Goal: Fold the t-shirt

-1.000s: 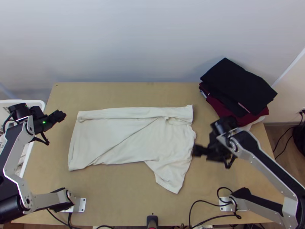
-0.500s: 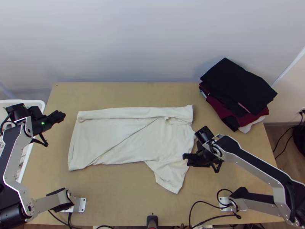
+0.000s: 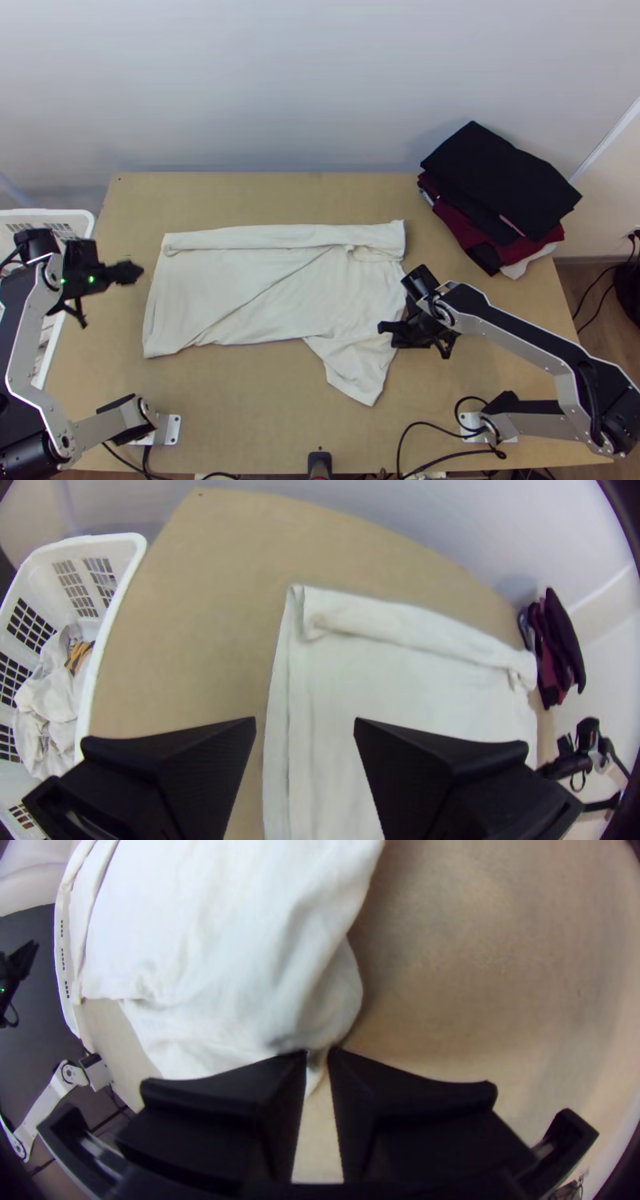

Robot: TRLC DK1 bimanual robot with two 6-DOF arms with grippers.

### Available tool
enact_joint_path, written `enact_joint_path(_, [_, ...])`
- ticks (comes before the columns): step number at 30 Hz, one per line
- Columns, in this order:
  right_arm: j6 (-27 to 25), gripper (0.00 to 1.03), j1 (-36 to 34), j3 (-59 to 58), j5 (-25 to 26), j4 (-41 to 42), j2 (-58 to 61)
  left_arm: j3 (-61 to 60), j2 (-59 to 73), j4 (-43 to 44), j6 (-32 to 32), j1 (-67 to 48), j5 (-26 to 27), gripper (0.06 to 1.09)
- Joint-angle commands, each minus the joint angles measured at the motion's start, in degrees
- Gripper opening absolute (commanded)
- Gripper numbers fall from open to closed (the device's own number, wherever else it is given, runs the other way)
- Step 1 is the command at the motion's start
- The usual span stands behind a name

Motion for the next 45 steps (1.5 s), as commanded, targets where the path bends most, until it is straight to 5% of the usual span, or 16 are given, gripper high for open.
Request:
enact_joint_path(1, [-0.8, 0.03, -0.1, -1.3, -0.2, 0.7, 0.3, 0.4, 1.2, -9.5, 16.2, 2.5, 0.4, 0.80])
enact_joint_path(4, [-0.4, 0.03, -0.1, -1.3, 0.4, 1.8, 0.1, 1.6, 3.3, -19.7, 25.5, 3.4, -2.6, 0.80])
enact_joint_path(11, [0.1, 0.03, 0.1, -1.4, 0.4, 2.3, 0.0, -2.8, 4.4, -24.5, 35.7, 3.3, -11.5, 0.80])
enact_joint_path(14, [0.5, 0.03, 0.1, -1.7, 0.4, 2.3, -0.3, -5.8, 4.4, -24.3, 36.9, 1.6, -15.3, 0.79])
enact_joint_path(23, [0.7, 0.03, 0.1, -2.8, 0.4, 2.3, -1.1, -8.8, 3.2, -25.2, 38.2, -3.3, -16.1, 0.77])
enact_joint_path(30, [0.7, 0.03, 0.0, -2.3, 0.4, 2.5, -1.2, -11.4, 3.6, -23.5, 38.0, -5.9, -16.1, 0.63])
enact_joint_path(32, [0.7, 0.03, -0.1, -2.3, 0.4, 2.6, -1.3, -11.9, 3.7, -22.9, 38.2, -5.9, -15.8, 0.47])
enact_joint_path(35, [0.7, 0.03, -0.3, -2.6, 0.4, 2.6, -1.6, -12.7, 4.0, -20.4, 38.1, -6.0, -14.9, 0.09])
enact_joint_path(45, [0.7, 0.03, -0.8, -3.0, 0.6, 2.5, -3.8, -6.6, 6.9, -17.0, 38.9, -1.2, -11.2, 0.10])
